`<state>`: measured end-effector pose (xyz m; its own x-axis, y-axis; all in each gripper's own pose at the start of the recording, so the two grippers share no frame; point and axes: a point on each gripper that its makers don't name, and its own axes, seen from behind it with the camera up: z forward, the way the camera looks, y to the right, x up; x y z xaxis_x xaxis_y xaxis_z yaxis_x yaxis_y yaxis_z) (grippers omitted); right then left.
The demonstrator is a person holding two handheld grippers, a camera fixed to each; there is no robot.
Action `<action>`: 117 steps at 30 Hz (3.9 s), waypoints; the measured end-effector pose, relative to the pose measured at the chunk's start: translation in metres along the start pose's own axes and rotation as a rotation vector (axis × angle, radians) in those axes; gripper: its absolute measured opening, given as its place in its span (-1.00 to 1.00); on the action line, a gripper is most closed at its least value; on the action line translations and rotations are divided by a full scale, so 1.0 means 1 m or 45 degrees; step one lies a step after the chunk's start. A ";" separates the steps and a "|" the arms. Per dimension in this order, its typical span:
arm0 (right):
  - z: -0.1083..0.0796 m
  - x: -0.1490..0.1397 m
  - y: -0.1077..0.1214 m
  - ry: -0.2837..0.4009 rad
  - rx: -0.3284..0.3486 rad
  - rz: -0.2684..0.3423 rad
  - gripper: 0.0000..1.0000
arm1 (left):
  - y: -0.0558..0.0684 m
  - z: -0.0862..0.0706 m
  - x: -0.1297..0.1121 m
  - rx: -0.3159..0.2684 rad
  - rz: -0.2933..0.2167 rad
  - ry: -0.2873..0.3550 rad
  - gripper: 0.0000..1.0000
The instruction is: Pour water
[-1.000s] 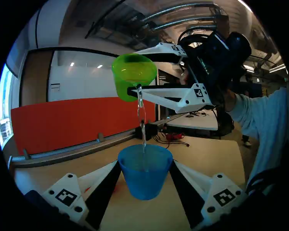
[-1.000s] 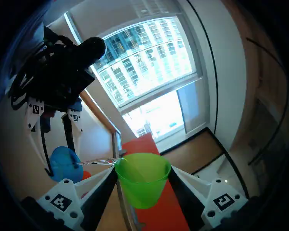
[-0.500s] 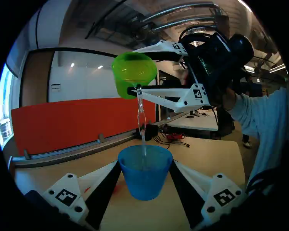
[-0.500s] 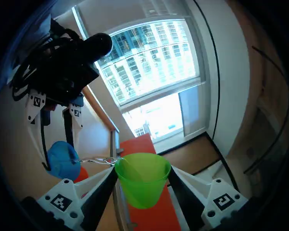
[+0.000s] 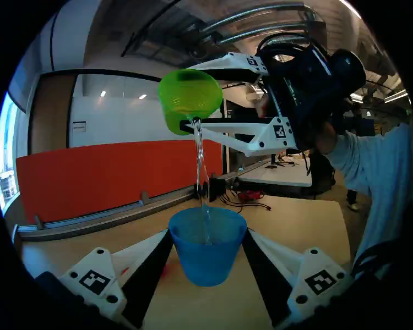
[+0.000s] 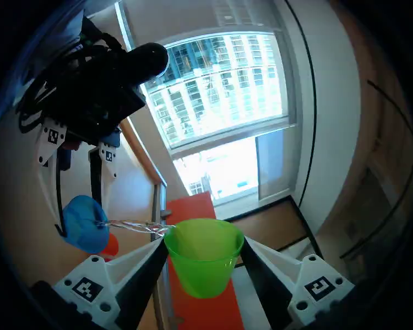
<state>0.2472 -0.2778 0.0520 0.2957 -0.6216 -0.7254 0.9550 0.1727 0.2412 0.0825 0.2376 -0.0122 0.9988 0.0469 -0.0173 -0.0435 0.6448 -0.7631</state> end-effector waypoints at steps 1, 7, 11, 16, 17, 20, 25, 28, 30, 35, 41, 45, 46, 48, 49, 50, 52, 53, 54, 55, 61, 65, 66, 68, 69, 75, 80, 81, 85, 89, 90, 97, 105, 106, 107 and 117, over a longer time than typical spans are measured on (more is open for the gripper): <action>0.000 0.000 0.000 -0.001 0.001 -0.007 0.82 | 0.000 0.000 0.000 0.000 0.000 0.000 0.74; 0.001 -0.001 0.003 -0.004 -0.005 -0.044 0.83 | -0.002 0.000 0.000 0.003 0.000 0.000 0.74; 0.001 -0.001 0.005 -0.005 -0.009 -0.063 0.83 | -0.002 0.001 0.000 0.002 -0.001 -0.001 0.74; 0.003 0.000 0.008 -0.004 -0.016 -0.092 0.83 | -0.002 0.001 -0.002 0.001 0.000 -0.003 0.74; 0.003 0.000 0.009 -0.005 -0.017 -0.097 0.83 | -0.002 0.001 -0.002 0.000 0.000 -0.003 0.74; 0.004 0.000 0.010 -0.005 -0.020 -0.111 0.83 | -0.001 0.001 -0.002 0.000 0.001 -0.004 0.73; 0.006 0.000 0.013 -0.007 -0.027 -0.141 0.83 | -0.001 0.002 -0.002 -0.002 0.001 -0.002 0.73; 0.007 0.001 0.015 -0.009 -0.032 -0.163 0.83 | -0.002 0.002 -0.001 -0.001 -0.001 0.000 0.73; 0.008 0.001 0.016 -0.009 -0.035 -0.175 0.83 | -0.003 0.002 -0.001 0.000 -0.002 0.002 0.73; 0.009 0.004 0.019 -0.005 -0.045 -0.204 0.83 | -0.005 0.001 -0.001 0.004 -0.004 0.003 0.73; 0.009 0.010 0.020 -0.003 -0.054 -0.250 0.83 | -0.005 0.000 0.001 0.005 -0.005 0.007 0.73; 0.009 0.013 0.021 -0.001 -0.059 -0.282 0.83 | -0.005 -0.001 0.002 0.004 -0.007 0.011 0.73; 0.009 0.014 0.021 0.000 -0.061 -0.292 0.83 | -0.005 -0.001 0.002 0.004 -0.007 0.012 0.73; 0.009 0.015 0.022 0.000 -0.063 -0.310 0.83 | -0.004 -0.002 0.002 0.004 -0.008 0.013 0.73; 0.009 0.015 0.022 -0.001 -0.065 -0.320 0.83 | -0.004 -0.002 0.003 0.004 -0.008 0.014 0.73; 0.008 0.016 0.022 -0.001 -0.066 -0.329 0.83 | -0.004 -0.002 0.003 0.004 -0.008 0.015 0.73; 0.008 0.017 0.023 0.001 -0.067 -0.348 0.83 | -0.004 -0.002 0.004 0.004 -0.008 0.017 0.74; 0.008 0.018 0.023 0.002 -0.068 -0.357 0.83 | -0.004 -0.002 0.004 0.004 -0.009 0.018 0.74; 0.008 0.018 0.023 0.003 -0.068 -0.366 0.83 | -0.004 -0.002 0.005 0.004 -0.009 0.018 0.73; 0.008 0.019 0.023 0.003 -0.067 -0.377 0.83 | -0.004 -0.002 0.005 0.004 -0.009 0.019 0.73; 0.008 0.022 0.023 0.004 -0.071 -0.444 0.83 | -0.004 -0.003 0.006 0.005 -0.009 0.022 0.73; 0.008 0.024 0.022 0.007 -0.074 -0.486 0.83 | -0.003 -0.003 0.007 0.005 -0.010 0.024 0.73; 0.008 0.025 0.022 0.007 -0.074 -0.495 0.83 | -0.003 -0.003 0.007 0.006 -0.010 0.024 0.73; 0.007 0.026 0.022 0.009 -0.076 -0.514 0.83 | -0.003 -0.003 0.008 0.006 -0.010 0.025 0.74; 0.007 0.027 0.021 0.010 -0.076 -0.524 0.83 | -0.003 -0.003 0.008 0.006 -0.010 0.026 0.74; 0.006 0.029 0.016 0.014 -0.068 -0.583 0.83 | -0.003 -0.002 0.008 0.006 -0.015 0.029 0.73; 0.006 0.030 0.011 0.018 -0.063 -0.595 0.83 | -0.003 -0.002 0.008 0.008 -0.017 0.029 0.73; 0.006 0.030 0.010 0.020 -0.063 -0.586 0.83 | -0.004 -0.002 0.008 0.009 -0.017 0.030 0.73; 0.006 0.030 0.011 0.028 -0.068 -0.511 0.83 | -0.005 -0.002 0.009 0.014 -0.017 0.031 0.73; 0.005 0.028 0.013 0.033 -0.071 -0.379 0.83 | -0.005 -0.004 0.010 0.018 -0.015 0.032 0.73; 0.004 0.027 0.013 0.034 -0.070 -0.338 0.83 | -0.006 -0.004 0.010 0.019 -0.015 0.032 0.73; 0.000 0.021 0.014 0.041 -0.071 0.001 0.83 | -0.006 -0.007 0.011 0.026 -0.013 0.032 0.74; -0.005 0.021 0.006 0.054 -0.050 0.347 0.83 | -0.010 -0.007 0.010 0.036 -0.011 0.030 0.73; -0.006 0.022 0.005 0.056 -0.047 0.391 0.83 | -0.010 -0.007 0.010 0.036 -0.012 0.030 0.73; -0.006 0.022 0.004 0.057 -0.045 0.430 0.83 | -0.010 -0.007 0.011 0.036 -0.012 0.030 0.73; -0.012 0.022 -0.009 0.038 -0.006 0.938 0.83 | -0.010 -0.008 0.012 0.039 -0.006 0.031 0.73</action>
<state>0.2452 -0.2841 0.0260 0.8610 -0.3222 -0.3935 0.5086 0.5405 0.6702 0.0948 0.2255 -0.0099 0.9992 0.0251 -0.0296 -0.0388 0.6681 -0.7431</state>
